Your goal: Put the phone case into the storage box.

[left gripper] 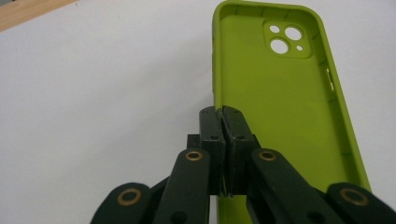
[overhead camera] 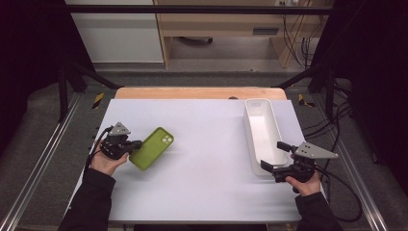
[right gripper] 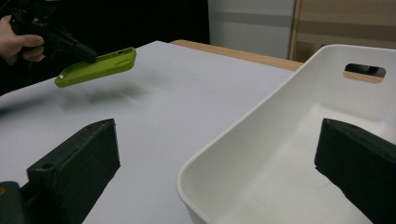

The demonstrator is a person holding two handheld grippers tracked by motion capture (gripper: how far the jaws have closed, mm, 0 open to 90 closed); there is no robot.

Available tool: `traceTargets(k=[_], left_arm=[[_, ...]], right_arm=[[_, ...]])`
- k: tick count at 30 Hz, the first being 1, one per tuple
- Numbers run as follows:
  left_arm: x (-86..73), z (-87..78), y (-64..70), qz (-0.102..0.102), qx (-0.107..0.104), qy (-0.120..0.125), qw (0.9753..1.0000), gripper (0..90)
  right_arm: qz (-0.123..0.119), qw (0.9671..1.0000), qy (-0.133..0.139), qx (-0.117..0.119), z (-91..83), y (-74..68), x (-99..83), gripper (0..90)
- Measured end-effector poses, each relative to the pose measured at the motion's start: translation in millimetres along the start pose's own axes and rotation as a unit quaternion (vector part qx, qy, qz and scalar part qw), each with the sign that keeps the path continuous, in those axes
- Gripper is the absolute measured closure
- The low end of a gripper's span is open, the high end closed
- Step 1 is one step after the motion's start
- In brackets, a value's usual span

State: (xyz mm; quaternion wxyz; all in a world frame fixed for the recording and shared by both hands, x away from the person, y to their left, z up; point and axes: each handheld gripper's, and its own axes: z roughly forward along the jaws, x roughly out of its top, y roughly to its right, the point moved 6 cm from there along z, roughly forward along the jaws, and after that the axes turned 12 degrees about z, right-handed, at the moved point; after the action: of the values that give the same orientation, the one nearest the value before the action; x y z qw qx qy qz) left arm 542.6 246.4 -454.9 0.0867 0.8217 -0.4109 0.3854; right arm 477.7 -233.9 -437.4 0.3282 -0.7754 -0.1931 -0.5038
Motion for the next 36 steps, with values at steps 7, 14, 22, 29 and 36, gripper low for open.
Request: traceTargets(k=[7,14,22,29,36], left_arm=[[13.7,-2.9,14.9,0.017,-0.002,0.01,0.9998,88.1],[26.5,-7.2,30.4,0.03,-0.004,0.022,0.9993,88.1],[36.9,-5.6,49.0,0.048,-0.013,0.025,0.9984,88.1],[44.1,-4.1,63.6,0.064,-0.022,0.03,0.9973,88.1],[49.1,-1.3,76.7,0.076,-0.03,0.028,0.9962,88.1]], right_arm=[[-0.002,1.0,0.001,0.001,-0.5,-0.7,0.9,0.5],[-0.001,1.0,0.001,0.002,-0.4,-2.0,1.5,0.5],[-0.005,1.0,-0.003,0.007,0.8,-5.5,2.2,0.5],[-0.007,0.9999,-0.005,0.009,2.3,-8.9,2.8,0.5],[-0.009,0.9998,-0.008,0.013,5.2,-13.6,3.3,0.5]])
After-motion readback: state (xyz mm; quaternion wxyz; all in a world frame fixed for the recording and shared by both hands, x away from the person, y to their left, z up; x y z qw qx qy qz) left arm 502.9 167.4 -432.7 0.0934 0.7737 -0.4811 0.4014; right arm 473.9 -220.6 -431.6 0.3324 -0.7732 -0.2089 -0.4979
